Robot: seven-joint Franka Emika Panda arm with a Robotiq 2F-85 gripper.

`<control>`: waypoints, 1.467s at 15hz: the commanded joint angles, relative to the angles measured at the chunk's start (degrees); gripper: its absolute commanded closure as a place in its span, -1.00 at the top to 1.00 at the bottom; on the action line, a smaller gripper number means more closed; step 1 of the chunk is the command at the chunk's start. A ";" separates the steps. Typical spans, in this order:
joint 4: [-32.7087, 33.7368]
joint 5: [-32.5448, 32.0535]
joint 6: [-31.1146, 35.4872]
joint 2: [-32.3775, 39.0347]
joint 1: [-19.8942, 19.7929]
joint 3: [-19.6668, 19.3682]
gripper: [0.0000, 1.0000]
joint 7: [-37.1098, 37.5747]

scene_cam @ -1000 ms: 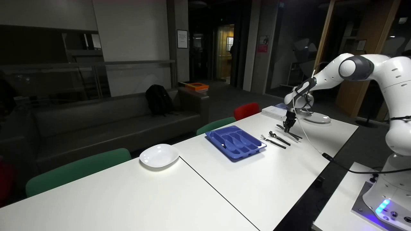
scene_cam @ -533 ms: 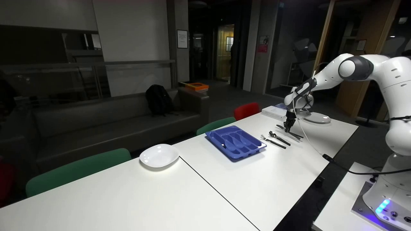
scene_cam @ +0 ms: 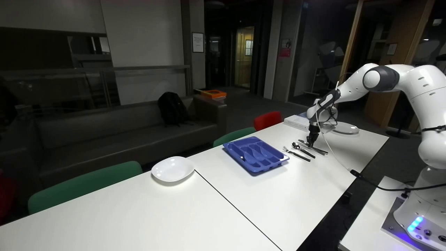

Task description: Pick the cutlery in the rack and put them on the table

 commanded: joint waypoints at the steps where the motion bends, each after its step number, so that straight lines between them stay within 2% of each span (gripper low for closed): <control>1: 2.93 -0.20 -1.06 1.68 -1.86 1.06 -0.09 -1.52; 3: 3.39 -0.23 -1.11 2.04 -2.02 1.07 0.07 -1.44; 8: 3.71 0.29 -2.22 0.89 -1.87 1.01 0.82 0.20; 10: 2.29 1.22 -2.72 -1.68 -1.32 0.89 1.00 2.45; 15: -1.77 3.92 -0.16 -7.98 1.39 0.90 1.00 10.80; 19: -4.44 4.27 1.57 -11.12 6.71 -0.46 1.00 21.76; 22: -6.42 2.56 -0.43 -13.31 11.75 -2.33 1.00 31.29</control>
